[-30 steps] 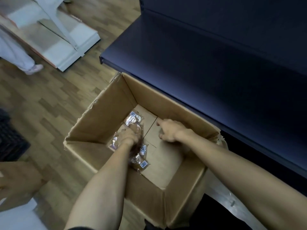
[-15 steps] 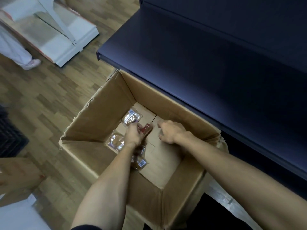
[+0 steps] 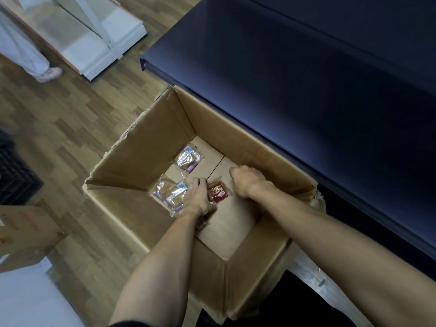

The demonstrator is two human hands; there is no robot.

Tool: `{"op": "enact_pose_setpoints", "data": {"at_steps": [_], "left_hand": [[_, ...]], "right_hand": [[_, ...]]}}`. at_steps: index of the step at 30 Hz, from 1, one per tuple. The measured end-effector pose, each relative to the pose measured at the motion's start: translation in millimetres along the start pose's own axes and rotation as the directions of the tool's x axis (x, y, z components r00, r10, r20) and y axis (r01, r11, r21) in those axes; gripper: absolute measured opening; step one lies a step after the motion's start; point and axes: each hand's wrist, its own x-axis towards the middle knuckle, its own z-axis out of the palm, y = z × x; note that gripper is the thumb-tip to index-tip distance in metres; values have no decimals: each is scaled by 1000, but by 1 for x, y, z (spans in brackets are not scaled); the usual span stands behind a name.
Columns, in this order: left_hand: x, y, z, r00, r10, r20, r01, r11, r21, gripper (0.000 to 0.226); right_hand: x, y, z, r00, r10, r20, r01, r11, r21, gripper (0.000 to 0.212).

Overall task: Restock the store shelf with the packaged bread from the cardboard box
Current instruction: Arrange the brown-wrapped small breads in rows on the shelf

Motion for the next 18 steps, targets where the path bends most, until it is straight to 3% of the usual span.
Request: {"op": "enact_pose_setpoints", "data": {"at_steps": [7,18], "left_hand": [[-2,14,16,998,-24,64,18,996,93,87],[-12,40,26,945,-316,83,325,935,-140,68]], "right_hand": [[6,-1,8,1000,-5,13,5,1000,-15,36],[-1,4,7,996,47,72,-45,999,-31,42]]}}
